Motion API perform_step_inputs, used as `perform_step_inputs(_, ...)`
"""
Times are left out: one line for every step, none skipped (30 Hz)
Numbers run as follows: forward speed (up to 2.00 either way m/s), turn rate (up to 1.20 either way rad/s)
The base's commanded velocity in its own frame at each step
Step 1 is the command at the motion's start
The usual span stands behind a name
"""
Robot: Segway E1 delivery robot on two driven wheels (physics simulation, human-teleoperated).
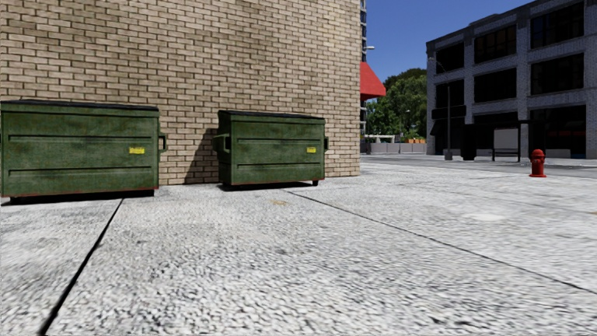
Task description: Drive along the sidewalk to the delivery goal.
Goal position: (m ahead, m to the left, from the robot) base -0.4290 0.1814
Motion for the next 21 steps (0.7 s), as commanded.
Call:
perform_step_inputs(0.0, 0.0)
perform_step_inputs(0.0, 0.0)
perform_step_inputs(0.0, 0.0)
perform_step_inputs(0.0, 0.0)
perform_step_inputs(0.0, 0.0)
perform_step_inputs(0.0, 0.0)
perform_step_inputs(0.0, 0.0)
perform_step_inputs(0.0, 0.0)
perform_step_inputs(0.0, 0.0)
perform_step_inputs(0.0, 0.0)
perform_step_inputs(0.0, 0.0)
perform_step_inputs(0.0, 0.0)
perform_step_inputs(0.0, 0.0)
perform_step_inputs(0.0, 0.0)
perform_step_inputs(0.0, 0.0)
perform_step_inputs(0.0, 0.0)
perform_step_inputs(0.0, 0.0)
perform_step_inputs(0.0, 0.0)
perform_step_inputs(0.0, 0.0)
perform_step_inputs(0.0, 0.0)
perform_step_inputs(0.0, 0.0)
